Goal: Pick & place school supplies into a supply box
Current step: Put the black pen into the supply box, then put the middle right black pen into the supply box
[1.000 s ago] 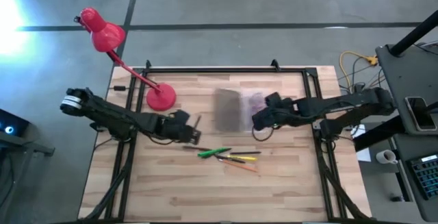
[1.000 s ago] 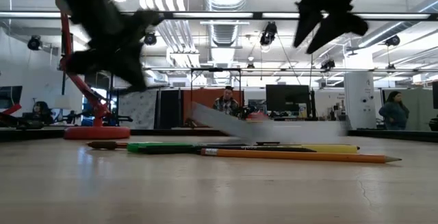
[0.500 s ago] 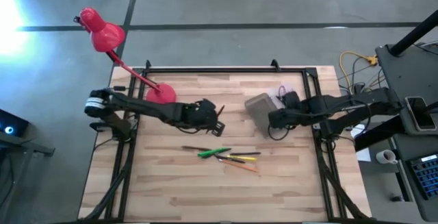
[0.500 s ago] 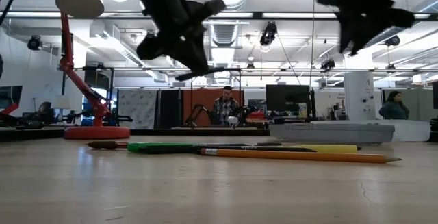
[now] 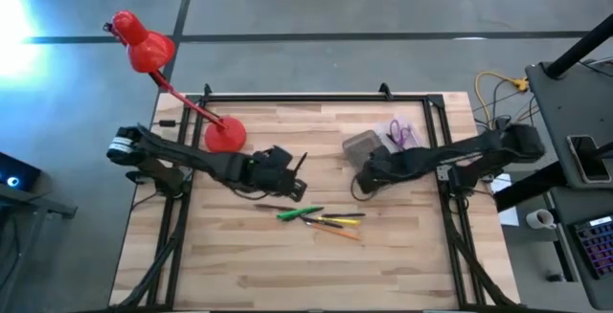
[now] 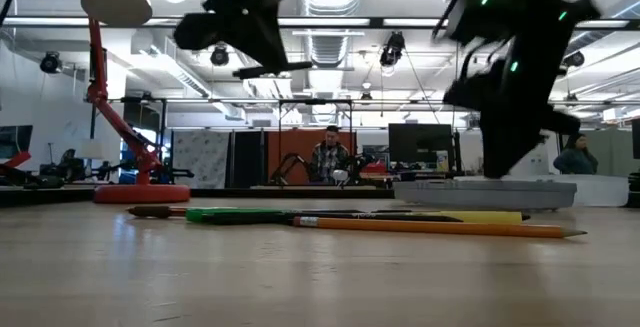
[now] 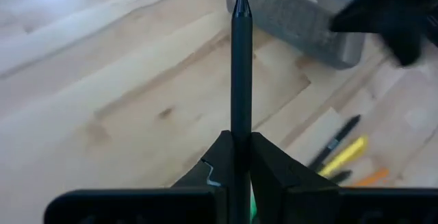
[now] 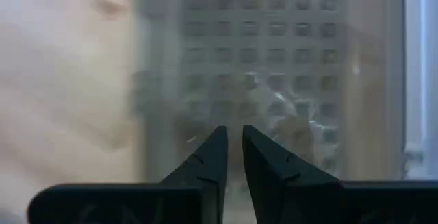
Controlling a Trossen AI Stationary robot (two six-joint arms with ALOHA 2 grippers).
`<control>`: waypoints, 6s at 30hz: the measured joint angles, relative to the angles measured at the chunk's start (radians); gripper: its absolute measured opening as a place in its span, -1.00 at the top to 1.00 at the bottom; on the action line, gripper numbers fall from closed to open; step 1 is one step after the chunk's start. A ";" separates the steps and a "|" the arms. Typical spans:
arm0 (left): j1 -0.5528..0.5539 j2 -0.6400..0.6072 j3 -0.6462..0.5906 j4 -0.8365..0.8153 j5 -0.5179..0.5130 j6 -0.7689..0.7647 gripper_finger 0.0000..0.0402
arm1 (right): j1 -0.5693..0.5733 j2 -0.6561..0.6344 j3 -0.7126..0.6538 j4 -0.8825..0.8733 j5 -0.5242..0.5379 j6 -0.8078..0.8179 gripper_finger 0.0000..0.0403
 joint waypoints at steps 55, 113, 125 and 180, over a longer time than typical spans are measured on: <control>-0.274 -0.111 0.007 -0.162 -0.273 -0.256 0.94 | -0.215 0.333 0.733 -0.017 -0.077 -0.475 0.83; 0.112 0.121 -0.023 0.255 0.162 0.145 0.70 | 0.067 -0.222 0.191 -0.048 -0.233 -0.346 0.83; -0.060 -0.140 -0.377 0.450 0.100 0.035 0.70 | 0.218 0.088 0.181 0.035 -0.306 -0.513 0.48; -0.193 -0.235 -0.637 0.666 0.039 -0.135 0.69 | 0.085 0.215 0.310 0.386 -0.043 0.161 0.89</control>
